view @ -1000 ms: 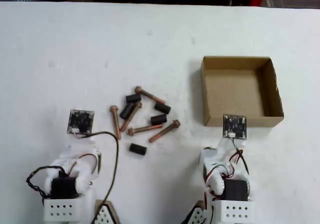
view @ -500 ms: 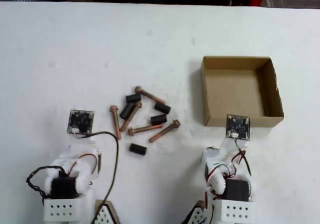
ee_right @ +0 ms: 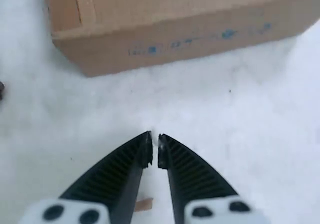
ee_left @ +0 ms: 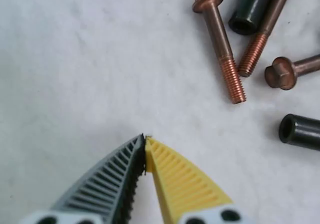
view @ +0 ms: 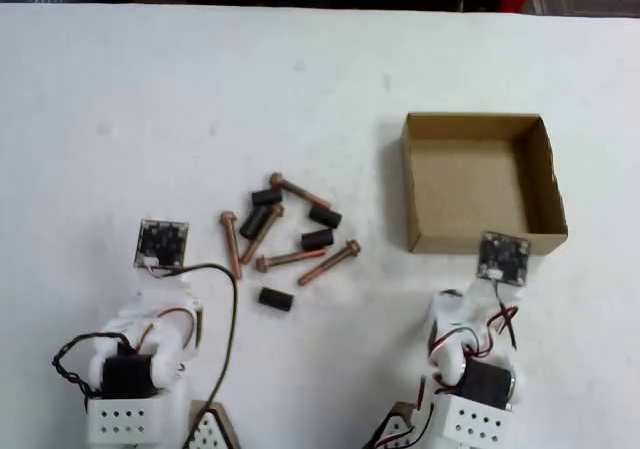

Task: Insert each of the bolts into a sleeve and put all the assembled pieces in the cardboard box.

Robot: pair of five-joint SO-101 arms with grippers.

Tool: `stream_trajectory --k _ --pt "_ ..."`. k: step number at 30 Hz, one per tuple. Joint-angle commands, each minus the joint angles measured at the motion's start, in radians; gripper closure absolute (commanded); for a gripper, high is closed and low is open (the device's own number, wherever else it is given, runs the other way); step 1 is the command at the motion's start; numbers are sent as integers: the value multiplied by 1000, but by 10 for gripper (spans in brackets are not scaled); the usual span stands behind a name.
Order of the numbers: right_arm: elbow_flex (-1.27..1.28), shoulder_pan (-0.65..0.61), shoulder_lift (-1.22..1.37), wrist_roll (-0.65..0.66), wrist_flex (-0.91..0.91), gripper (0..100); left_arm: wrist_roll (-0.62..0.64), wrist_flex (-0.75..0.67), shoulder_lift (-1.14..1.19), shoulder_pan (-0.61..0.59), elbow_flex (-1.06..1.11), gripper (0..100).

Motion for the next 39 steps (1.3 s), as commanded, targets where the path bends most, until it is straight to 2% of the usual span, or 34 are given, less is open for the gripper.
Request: stream_trajectory --k 1,3,7,16,25,27,33,39 --pt "2 12 -7 235 -81 981 -3 9 -10 -2 -3 977" --pt "2 12 -7 284 -101 981 -3 9 -10 -2 -3 977" --pt "-21 -10 -7 293 -94 981 -3 9 -10 -2 -3 977" --pt "-264 2 -7 295 22 979 -3 9 -10 -2 -3 977" --pt "-315 7 -5 296 -50 799 -3 9 -10 -2 -3 977" --pt "-361 2 -1 305 -38 810 -3 9 -10 -2 -3 977" --pt "-470 -82 2 374 -12 953 -3 9 -10 -2 -3 977" --pt "-588 -91 157 379 -18 979 -3 9 -10 -2 -3 977"
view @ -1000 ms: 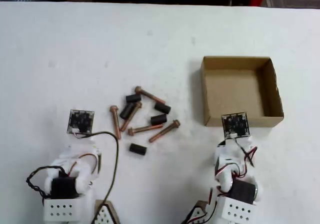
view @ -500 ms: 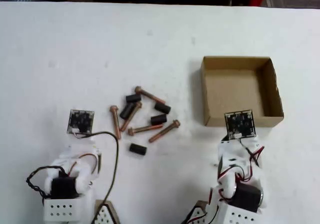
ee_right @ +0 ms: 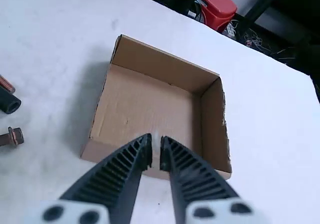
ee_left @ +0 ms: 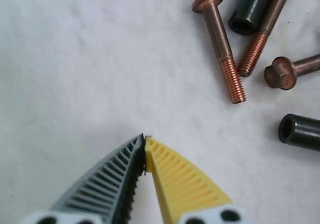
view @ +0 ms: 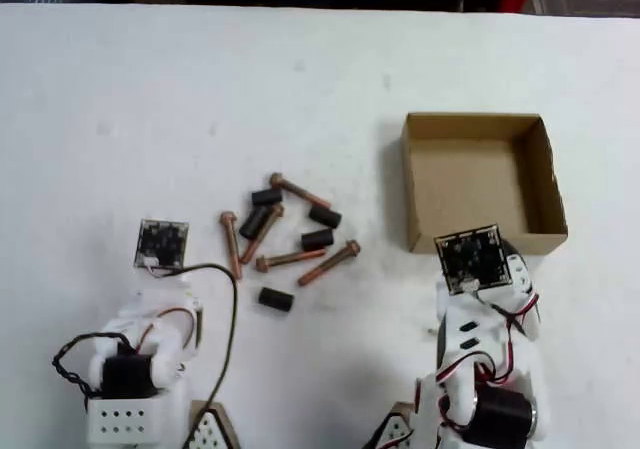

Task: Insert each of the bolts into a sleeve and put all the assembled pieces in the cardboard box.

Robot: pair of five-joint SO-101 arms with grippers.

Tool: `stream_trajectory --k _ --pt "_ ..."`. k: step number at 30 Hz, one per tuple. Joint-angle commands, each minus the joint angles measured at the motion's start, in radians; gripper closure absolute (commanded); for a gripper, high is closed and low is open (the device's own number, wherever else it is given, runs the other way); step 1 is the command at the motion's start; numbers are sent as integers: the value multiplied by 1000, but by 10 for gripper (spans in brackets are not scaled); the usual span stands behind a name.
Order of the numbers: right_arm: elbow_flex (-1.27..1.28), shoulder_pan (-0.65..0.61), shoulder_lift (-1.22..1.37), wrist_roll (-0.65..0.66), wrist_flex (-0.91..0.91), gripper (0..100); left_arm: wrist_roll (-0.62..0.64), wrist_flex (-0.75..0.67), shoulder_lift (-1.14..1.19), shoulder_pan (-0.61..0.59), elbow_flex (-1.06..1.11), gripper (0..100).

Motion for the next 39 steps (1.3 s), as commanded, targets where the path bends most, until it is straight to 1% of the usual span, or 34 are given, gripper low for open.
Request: stream_trajectory --k 1,6,14,20,23,26,29,31,34,38,39 --pt "-127 -15 157 15 4 979 -3 9 -10 -2 -3 977" --pt "-353 -38 516 17 10 982 -3 9 -10 -2 -3 977" --pt "-589 -216 1081 17 12 981 -3 9 -10 -2 -3 977" --pt "-738 -352 1351 17 12 981 -3 9 -10 -2 -3 977" --pt "-832 -429 1451 25 61 981 -3 9 -10 -2 -3 977" --pt "-939 -507 1549 110 159 973 -3 9 -10 -2 -3 977" --pt "-1033 -555 1646 172 203 924 -3 9 -10 -2 -3 977" --pt "-1080 -562 1704 178 208 897 -3 9 -10 -2 -3 977" --pt "-1131 -564 1781 184 202 889 -3 9 -10 -2 -3 977" --pt "-1168 -564 1879 345 200 889 -3 9 -10 -2 -3 977" --pt "-1178 -564 1902 365 200 889 -3 9 -10 -2 -3 977"
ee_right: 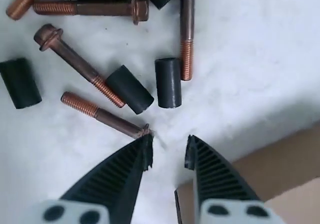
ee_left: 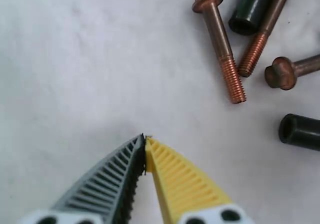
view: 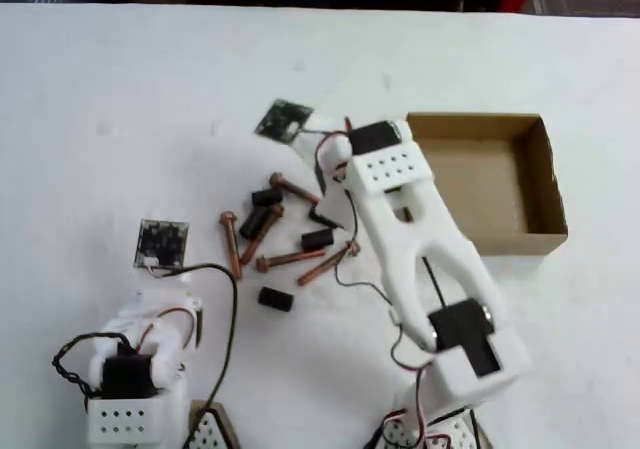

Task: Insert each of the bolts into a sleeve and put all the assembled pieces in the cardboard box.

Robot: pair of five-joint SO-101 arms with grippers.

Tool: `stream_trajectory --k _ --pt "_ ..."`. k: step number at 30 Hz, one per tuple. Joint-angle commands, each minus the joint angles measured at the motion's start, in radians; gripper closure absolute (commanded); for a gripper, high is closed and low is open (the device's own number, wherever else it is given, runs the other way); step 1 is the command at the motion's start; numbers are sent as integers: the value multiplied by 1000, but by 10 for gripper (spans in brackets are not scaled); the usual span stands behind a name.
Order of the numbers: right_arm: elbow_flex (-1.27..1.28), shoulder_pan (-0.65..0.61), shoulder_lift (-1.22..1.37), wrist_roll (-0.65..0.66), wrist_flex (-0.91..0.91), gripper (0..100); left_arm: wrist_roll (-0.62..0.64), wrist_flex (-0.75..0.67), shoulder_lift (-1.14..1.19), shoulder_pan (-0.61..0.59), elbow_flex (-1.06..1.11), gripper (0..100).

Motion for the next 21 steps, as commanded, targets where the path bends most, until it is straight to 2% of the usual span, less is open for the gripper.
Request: stream_trajectory --k 1,13,21 --pt "-78 -13 53 87 1 889 -3 9 -10 -2 -3 977" --pt "-336 -21 360 94 5 890 -3 9 -10 -2 -3 977" --pt "-364 -71 473 92 1 887 -3 9 -10 -2 -3 977"
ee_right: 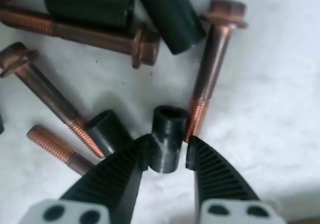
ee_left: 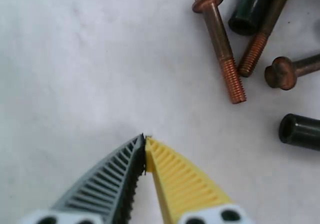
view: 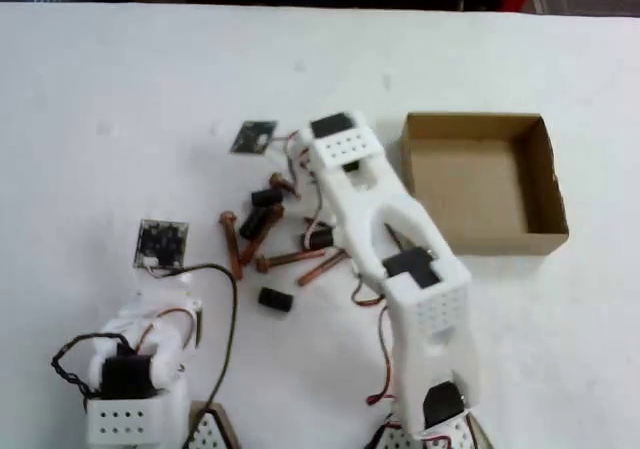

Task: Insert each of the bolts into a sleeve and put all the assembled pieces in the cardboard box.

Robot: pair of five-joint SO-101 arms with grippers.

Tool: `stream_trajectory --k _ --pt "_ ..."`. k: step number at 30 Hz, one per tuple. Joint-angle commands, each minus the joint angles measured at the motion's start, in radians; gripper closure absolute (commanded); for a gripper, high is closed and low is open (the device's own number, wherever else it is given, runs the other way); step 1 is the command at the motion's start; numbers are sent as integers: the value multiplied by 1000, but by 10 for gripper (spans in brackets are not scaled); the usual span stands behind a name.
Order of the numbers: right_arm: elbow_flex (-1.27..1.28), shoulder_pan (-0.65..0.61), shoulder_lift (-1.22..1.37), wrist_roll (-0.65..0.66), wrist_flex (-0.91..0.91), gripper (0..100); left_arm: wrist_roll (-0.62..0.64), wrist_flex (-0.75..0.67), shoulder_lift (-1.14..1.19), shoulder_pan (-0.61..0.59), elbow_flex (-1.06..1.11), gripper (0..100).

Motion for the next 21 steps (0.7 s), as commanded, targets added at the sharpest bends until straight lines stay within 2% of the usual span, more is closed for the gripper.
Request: stream_trajectory --k 1,19,21 --pt "-29 -18 25 9 -2 887 -3 9 -10 -2 -3 977" --pt "-25 -21 113 5 -30 891 -3 9 -10 -2 -3 977" --pt "-25 -21 110 5 -30 922 -3 9 -10 -2 -3 977"
